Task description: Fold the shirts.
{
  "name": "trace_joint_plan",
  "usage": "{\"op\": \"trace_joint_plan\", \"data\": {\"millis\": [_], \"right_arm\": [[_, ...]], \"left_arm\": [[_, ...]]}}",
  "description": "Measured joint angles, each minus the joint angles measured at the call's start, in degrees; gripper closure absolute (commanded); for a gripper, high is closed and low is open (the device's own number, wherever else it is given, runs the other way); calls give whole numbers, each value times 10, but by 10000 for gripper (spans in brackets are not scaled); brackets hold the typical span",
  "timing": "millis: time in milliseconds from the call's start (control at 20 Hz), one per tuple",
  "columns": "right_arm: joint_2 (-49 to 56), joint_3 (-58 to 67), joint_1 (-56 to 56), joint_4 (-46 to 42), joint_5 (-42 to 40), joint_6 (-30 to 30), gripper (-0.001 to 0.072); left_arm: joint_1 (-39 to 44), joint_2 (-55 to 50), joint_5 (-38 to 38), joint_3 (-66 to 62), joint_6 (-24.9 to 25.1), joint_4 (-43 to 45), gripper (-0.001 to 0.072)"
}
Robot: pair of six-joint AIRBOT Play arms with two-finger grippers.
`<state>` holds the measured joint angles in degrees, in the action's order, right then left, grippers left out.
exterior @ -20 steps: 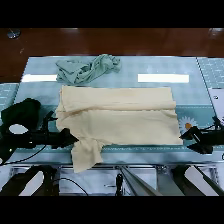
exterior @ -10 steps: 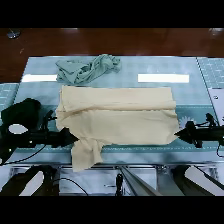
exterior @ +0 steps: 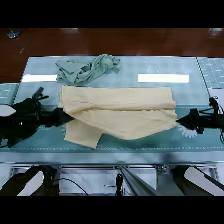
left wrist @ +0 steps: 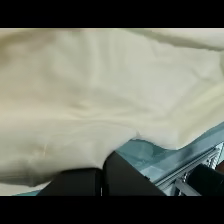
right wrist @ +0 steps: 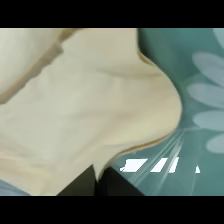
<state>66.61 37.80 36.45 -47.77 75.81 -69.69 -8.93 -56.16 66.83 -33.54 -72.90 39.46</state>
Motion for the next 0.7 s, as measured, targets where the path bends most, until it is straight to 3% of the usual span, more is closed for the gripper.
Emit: {"op": "trace_joint_plan", "data": {"millis": [700], "right_arm": [[229, 318, -137, -4, -72, -70, 678]], "left_arm": [[2, -341, -15, -344, -65, 4, 688]]}}
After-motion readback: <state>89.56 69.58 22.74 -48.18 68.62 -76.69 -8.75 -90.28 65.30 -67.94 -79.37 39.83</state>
